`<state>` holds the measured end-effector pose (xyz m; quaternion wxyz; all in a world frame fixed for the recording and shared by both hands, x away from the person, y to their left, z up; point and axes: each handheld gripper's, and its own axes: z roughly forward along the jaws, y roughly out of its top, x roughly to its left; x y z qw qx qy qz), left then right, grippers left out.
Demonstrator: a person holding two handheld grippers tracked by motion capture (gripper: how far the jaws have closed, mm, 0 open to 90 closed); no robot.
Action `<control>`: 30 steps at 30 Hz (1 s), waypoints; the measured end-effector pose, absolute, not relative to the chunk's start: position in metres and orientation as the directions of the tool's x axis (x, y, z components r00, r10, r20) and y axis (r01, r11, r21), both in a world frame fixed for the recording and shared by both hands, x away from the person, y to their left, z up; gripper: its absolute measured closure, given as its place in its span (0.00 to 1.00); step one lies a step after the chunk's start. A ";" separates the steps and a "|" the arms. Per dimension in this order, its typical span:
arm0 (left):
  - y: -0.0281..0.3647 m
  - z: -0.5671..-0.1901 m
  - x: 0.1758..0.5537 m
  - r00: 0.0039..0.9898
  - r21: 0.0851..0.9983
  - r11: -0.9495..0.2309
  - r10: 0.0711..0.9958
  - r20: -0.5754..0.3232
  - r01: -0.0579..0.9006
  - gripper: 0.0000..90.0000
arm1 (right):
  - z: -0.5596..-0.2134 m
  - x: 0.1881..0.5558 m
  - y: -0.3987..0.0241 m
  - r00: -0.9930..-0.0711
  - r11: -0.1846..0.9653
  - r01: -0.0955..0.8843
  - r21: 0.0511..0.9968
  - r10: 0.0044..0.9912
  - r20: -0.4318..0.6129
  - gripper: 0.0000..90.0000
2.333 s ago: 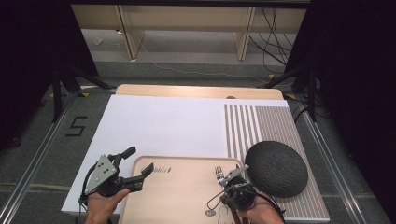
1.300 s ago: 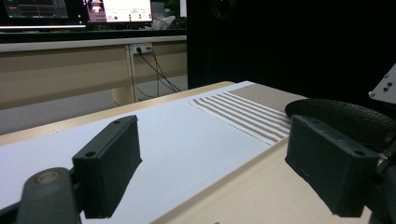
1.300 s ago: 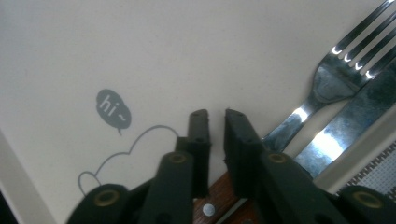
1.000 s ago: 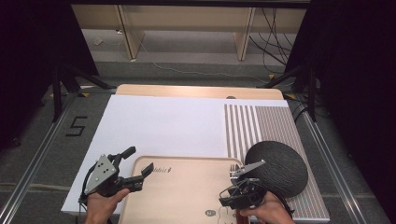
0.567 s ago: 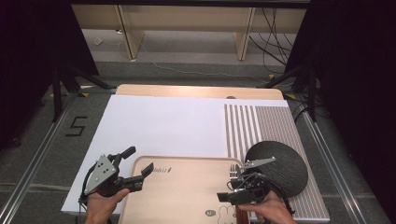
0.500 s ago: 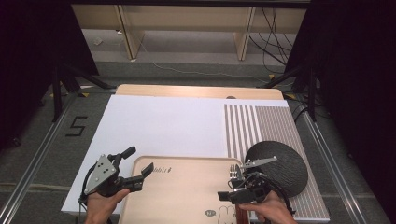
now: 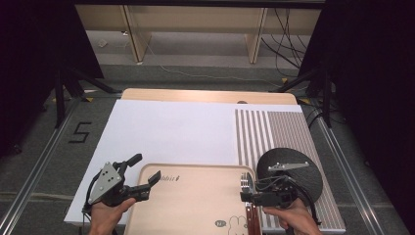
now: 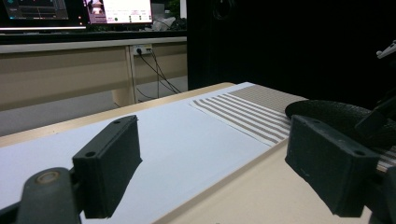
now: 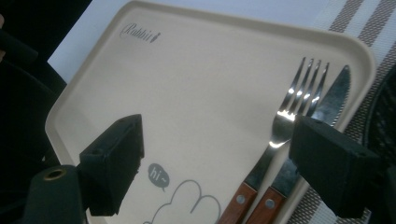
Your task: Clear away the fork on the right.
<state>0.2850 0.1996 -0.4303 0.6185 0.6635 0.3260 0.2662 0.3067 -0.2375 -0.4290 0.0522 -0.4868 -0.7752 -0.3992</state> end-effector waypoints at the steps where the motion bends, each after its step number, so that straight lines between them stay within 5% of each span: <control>1: 0.200 -0.430 0.285 0.646 0.994 -0.022 0.762 -0.050 0.103 0.19 | -0.428 0.306 -0.239 -0.518 0.193 0.799 0.569 0.701 0.489 0.21; 30: 0.199 -0.430 0.286 0.645 0.994 -0.024 0.763 -0.050 0.105 0.19 | -0.423 0.307 -0.294 -0.399 0.025 0.803 0.595 0.765 0.506 0.21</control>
